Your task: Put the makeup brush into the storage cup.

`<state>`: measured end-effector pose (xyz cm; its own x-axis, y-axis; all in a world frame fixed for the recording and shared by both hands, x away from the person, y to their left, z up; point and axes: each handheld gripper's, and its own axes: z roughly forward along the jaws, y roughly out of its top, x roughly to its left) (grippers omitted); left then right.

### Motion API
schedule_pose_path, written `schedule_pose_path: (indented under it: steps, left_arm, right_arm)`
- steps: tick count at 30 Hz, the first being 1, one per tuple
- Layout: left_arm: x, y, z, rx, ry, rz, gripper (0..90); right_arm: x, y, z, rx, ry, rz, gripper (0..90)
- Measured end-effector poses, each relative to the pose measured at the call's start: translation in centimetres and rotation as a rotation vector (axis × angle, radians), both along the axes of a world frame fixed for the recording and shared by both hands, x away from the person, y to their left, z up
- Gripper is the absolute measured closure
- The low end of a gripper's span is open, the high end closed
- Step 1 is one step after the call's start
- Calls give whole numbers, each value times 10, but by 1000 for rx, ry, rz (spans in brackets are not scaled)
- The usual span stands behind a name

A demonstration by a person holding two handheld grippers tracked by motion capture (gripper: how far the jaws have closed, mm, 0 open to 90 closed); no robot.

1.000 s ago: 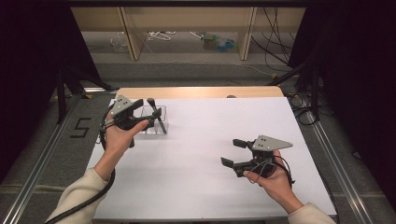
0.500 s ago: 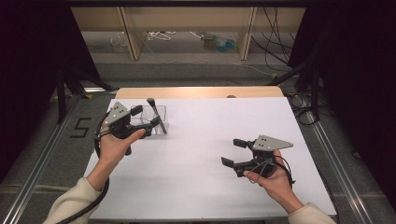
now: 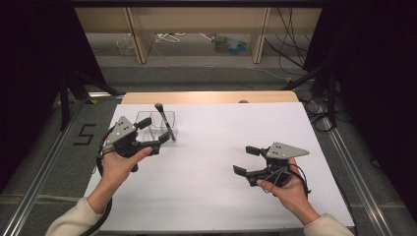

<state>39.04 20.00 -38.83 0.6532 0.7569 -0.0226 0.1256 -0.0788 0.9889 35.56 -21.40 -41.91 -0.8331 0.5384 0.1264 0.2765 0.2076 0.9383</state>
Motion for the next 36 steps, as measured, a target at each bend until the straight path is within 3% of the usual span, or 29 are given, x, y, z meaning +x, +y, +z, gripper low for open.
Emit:
schedule_pose_path:
  steps: [9, 12, 13, 17, 24, 29, 36]
  left_arm:
    - [-16, 9, -3, 3, -30, -20, 158]
    - [-23, 11, -5, -4, -29, -23, 159]
    - [-25, 12, -6, 0, -30, -25, 159]
    - [-34, 15, -10, -8, -25, -31, 158]
    - [-46, 22, -16, -7, -28, -27, 158]
    - [-54, 20, -20, -25, -14, -25, 159]
    - [-63, 16, -25, -9, -15, -34, 159]
  right_arm:
    - [0, 1, 0, 16, 0, 4, 169]
    - [0, 0, 0, -6, 5, 5, 169]
    - [1, 0, 0, -7, -18, 1, 169]
    - [1, 1, -1, 0, -22, -1, 169]
    - [0, 1, -1, -8, 11, 7, 168]
    - [1, 2, -1, -11, 11, 7, 168]
    - [1, 2, -2, 5, 7, 8, 169]
